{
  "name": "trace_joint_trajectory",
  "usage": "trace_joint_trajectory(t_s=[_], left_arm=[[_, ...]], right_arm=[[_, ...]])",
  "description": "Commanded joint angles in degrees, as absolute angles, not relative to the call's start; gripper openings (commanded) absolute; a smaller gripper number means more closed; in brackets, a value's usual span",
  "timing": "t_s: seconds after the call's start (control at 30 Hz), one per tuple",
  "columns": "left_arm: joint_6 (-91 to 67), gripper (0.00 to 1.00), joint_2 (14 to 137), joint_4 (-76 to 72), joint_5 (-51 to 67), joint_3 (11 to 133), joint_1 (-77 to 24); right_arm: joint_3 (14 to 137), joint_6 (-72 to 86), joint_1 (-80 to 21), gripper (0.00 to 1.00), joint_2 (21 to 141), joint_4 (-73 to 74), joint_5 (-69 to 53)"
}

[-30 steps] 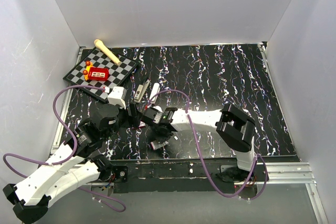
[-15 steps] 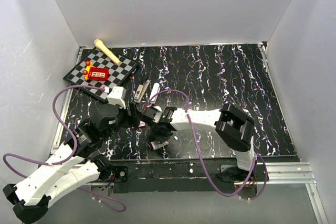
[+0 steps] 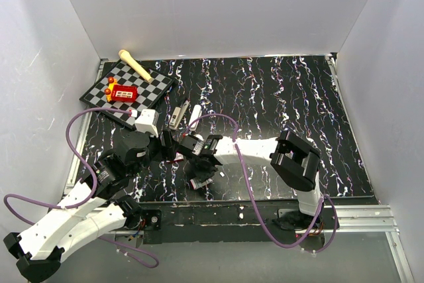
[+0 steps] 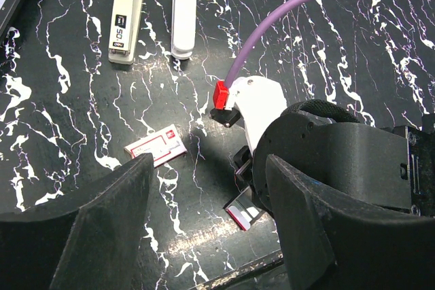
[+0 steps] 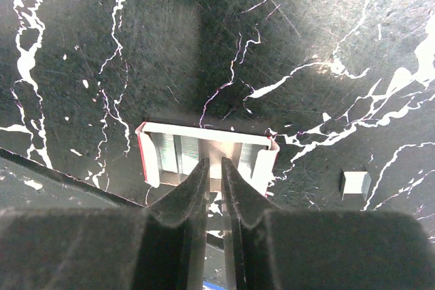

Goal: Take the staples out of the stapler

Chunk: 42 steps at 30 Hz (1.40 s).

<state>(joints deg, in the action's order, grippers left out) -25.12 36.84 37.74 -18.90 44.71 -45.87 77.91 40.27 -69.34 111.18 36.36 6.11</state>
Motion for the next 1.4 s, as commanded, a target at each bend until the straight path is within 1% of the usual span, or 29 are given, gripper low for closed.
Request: trace_joint_trajectory(t_s=[0.0, 0.17, 0.47, 0.57, 1.03, 1.37], left_arm=[[-25.3, 0.67, 36.7, 37.3, -17.4, 44.7, -46.1], [-25.3, 0.67, 36.8, 37.3, -17.4, 44.6, -46.1], [-25.3, 0.67, 36.7, 37.4, -17.4, 44.7, -46.1], [-25.3, 0.67, 36.7, 37.4, -17.4, 44.7, -46.1], [-25.1, 0.67, 37.3, 37.1, -17.2, 44.6, -46.1], [-25.0, 0.67, 37.9, 37.1, -17.2, 44.8, -46.0]], right_arm=[[80.9, 40.3, -69.2, 0.20, 112.0, 36.4, 6.1], [80.8, 40.5, -69.1, 0.24, 112.0, 36.4, 6.1], [81.1, 40.3, -69.1, 0.32, 112.1, 36.7, 6.1], [81.0, 40.4, -69.1, 0.33, 112.1, 36.7, 6.2], [80.2, 40.2, -69.2, 0.32, 109.9, 36.1, 7.6], [78.8, 40.4, -69.8, 0.25, 106.1, 35.9, 11.3]])
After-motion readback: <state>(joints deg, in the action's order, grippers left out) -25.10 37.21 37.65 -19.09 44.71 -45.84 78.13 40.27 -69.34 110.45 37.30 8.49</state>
